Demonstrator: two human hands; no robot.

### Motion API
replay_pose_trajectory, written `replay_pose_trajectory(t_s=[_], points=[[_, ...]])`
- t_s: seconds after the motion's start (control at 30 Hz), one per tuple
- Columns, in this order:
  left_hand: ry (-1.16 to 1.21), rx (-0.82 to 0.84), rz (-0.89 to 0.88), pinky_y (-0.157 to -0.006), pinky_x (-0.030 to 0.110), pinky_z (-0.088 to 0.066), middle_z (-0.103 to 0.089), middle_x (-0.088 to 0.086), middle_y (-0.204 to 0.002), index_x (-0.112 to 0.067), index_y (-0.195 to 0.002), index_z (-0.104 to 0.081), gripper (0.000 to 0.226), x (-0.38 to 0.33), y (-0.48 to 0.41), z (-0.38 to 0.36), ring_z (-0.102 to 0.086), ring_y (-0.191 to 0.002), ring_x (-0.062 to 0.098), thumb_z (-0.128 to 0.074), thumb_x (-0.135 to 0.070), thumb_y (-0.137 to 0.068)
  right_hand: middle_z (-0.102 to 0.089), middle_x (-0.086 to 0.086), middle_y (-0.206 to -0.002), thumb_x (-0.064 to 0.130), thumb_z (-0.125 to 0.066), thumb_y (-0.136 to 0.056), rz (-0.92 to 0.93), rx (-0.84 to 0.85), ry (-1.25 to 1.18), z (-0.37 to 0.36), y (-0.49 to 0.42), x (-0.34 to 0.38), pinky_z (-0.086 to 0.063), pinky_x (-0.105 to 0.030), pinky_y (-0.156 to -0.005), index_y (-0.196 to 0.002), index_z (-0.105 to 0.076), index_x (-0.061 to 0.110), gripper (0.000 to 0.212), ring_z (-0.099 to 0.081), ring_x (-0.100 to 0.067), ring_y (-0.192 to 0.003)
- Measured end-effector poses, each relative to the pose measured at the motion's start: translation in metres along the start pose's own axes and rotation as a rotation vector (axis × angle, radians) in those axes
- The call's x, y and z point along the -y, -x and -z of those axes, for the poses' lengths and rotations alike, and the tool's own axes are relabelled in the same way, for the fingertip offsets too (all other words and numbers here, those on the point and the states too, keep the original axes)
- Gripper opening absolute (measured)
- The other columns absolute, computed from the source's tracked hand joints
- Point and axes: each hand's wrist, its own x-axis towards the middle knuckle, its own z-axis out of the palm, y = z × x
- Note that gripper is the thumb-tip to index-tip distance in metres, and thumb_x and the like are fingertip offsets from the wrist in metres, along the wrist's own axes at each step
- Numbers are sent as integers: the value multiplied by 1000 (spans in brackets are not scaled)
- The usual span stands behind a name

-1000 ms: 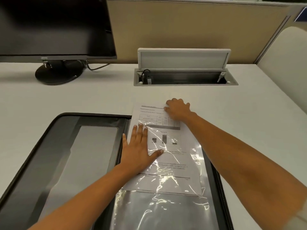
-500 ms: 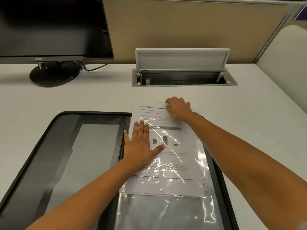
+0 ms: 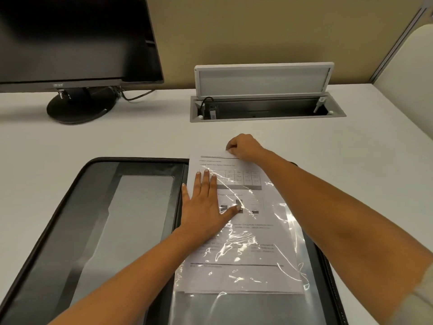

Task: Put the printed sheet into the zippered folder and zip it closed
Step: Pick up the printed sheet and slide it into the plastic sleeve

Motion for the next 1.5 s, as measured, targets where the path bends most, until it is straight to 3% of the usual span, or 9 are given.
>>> replay_pose_trajectory(t_s=[0.17,0.27,0.47,0.8,0.97,1.17,1.27,1.4,1.5], points=[[-5,-20,15,-111,52,11,18,2,-155,-16,-145,10,102,1,-1,-3,21,-141,18,-12,-81,-70,-60,-13,-122,12,-54,-89,41,106,6,5,6,-2,-41,-27,-90,-114,-61,6,27,-55,-27,-109],[-17,-12,22,-111,54,10,18,2,-155,-16,-145,11,105,0,-3,-4,22,-141,19,-5,-82,-65,-56,-12,-122,14,-59,-86,78,15,48,5,9,-2,-36,-26,-83,-106,-67,7,23,-50,-28,-109],[-27,-23,28,-111,57,7,16,4,-155,-15,-145,10,101,-3,-12,-4,19,-142,21,-10,-80,-71,-66,-11,-111,10,-59,-85,92,30,116,7,9,0,-41,-24,-79,-103,-68,7,21,-51,-17,-85],[-3,-26,36,-110,57,8,12,5,-156,-15,-146,7,101,-3,-30,-2,17,-142,22,-16,-80,-72,-64,-10,-107,7,-46,-89,104,3,187,2,12,1,-41,-41,-91,-100,-64,13,21,-52,-26,-101],[-14,-36,53,-111,57,6,10,5,-156,-15,-146,5,99,-2,-36,-4,15,-143,22,-19,-79,-74,-63,-12,-108,21,-39,-94,129,7,215,0,16,3,-36,-42,-90,-104,-61,10,28,-50,-27,-101],[-17,-62,49,-111,57,4,7,6,-157,-14,-146,3,99,-2,-39,-4,11,-143,22,-19,-79,-74,-58,-10,-77,32,-40,-91,62,62,75,-3,22,7,-33,-35,-76,-77,-65,0,42,-48,-21,-73],[-18,-68,51,-112,56,4,6,5,-157,-14,-146,3,99,-2,-39,-5,11,-143,22,-20,-79,-74,-58,-2,-73,32,-40,-90,37,84,38,-5,25,8,-34,-36,-78,-59,-58,13,40,-49,-21,-74],[-7,-72,47,-112,56,4,5,5,-157,-15,-146,2,99,-2,-40,-5,10,-143,21,-21,-79,-74,-66,-8,-93,35,-38,-92,18,108,-12,-2,27,6,-40,-45,-92,-82,-69,8,42,-55,-25,-89],[-15,-76,40,-111,57,5,5,5,-157,-15,-146,3,99,-2,-41,-6,10,-143,22,-20,-79,-75,-68,-10,-99,36,-37,-93,14,97,23,-2,26,5,-38,-47,-95,-82,-69,10,43,-55,-24,-89]])
